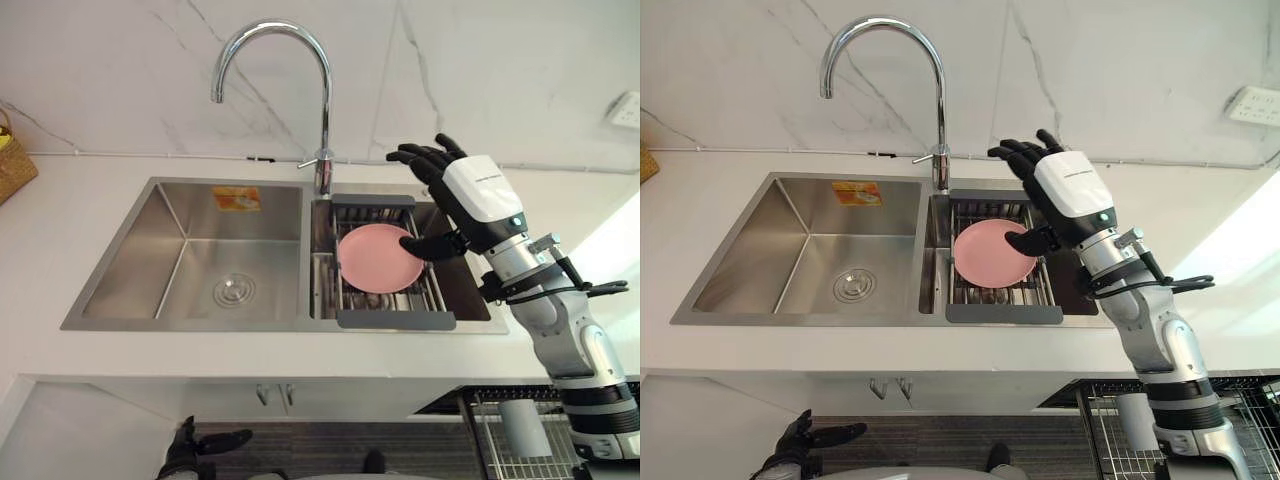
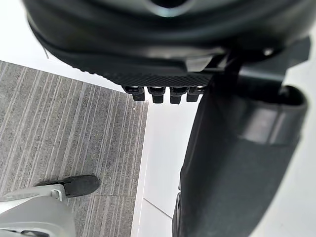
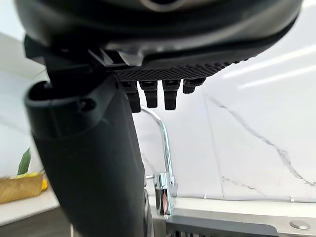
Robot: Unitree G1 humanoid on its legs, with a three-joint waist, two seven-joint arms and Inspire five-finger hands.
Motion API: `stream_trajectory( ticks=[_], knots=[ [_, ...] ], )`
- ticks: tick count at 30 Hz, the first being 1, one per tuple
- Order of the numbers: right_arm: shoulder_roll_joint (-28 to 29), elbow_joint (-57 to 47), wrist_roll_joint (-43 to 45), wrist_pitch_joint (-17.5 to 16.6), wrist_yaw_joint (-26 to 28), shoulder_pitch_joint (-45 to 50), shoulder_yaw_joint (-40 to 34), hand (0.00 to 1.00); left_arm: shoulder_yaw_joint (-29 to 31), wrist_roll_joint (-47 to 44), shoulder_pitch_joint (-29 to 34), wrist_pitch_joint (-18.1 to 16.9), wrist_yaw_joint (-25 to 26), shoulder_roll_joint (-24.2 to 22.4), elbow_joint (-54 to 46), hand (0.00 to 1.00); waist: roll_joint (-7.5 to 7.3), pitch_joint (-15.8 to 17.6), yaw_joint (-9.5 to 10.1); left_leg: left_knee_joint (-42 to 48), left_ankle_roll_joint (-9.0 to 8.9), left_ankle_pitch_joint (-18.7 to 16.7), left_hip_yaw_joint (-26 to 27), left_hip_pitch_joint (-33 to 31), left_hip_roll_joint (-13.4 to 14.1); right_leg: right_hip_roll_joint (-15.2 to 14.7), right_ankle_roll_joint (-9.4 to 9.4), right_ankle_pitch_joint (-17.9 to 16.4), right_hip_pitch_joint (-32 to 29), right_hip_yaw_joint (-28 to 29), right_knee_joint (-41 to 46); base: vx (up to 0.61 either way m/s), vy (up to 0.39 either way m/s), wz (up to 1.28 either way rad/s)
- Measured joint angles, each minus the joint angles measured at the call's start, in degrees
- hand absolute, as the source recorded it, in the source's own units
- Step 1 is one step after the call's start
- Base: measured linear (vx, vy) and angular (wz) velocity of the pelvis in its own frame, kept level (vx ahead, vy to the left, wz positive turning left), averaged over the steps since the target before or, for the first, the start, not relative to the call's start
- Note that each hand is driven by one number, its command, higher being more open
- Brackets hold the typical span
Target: Walk over to the sink, pick up the cup, carry it to the dishwasher, place the cup inside the dishwasher, then close the dishwasher door
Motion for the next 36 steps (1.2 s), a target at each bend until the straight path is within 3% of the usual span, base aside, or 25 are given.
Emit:
stream_trajectory(
  ticks=[5, 14, 26, 36],
  knots=[
    [-4.2, 0.1, -0.9, -1.6, 8.6, 0.0, 2.1, 1.0, 0.0, -0.2, 0.2, 1.3, -2.5, 1.5, -0.1, 1.0, 0.18, -0.1, -0.37, 0.0, -0.16, -0.1, 0.4, 0.0, 0.3, 0.1, -0.2, -0.1, -0.4, 0.4, 0.0, -0.01, 0.006, -0.04],
    [-4.5, 4.8, -6.7, -2.0, 10.3, 0.4, 6.8, 1.0, -0.1, -2.4, 0.1, 1.9, -5.6, 3.1, -2.5, 1.0, 0.18, -0.2, -0.36, 0.1, -0.14, -0.2, 0.4, -0.1, 0.2, 0.2, -0.18, -0.1, -0.4, 0.3, 0.0, 0.0, 0.001, 0.0],
    [-3.7, 13.0, -15.4, -0.4, 0.3, 3.0, 8.0, 1.0, -0.2, -2.4, 1.0, 1.6, -6.0, 4.6, -2.3, 1.0, 0.54, -0.1, -0.32, 0.4, -0.02, -0.1, -1.0, -0.7, -0.1, -0.2, -0.12, -0.2, -0.3, -1.3, 0.0, 0.0, 0.003, 0.06],
    [-2.8, 16.5, -19.3, 2.1, -3.1, 2.5, 9.7, 1.0, -0.3, -2.4, 0.9, 0.7, -6.0, 4.6, -2.2, 1.0, 0.87, 0.0, 0.1, 0.3, 0.31, 0.2, -2.3, -1.2, -0.6, -0.5, 0.01, -0.2, 0.0, -2.6, 0.0, 0.0, 0.01, 0.07]
  ],
)
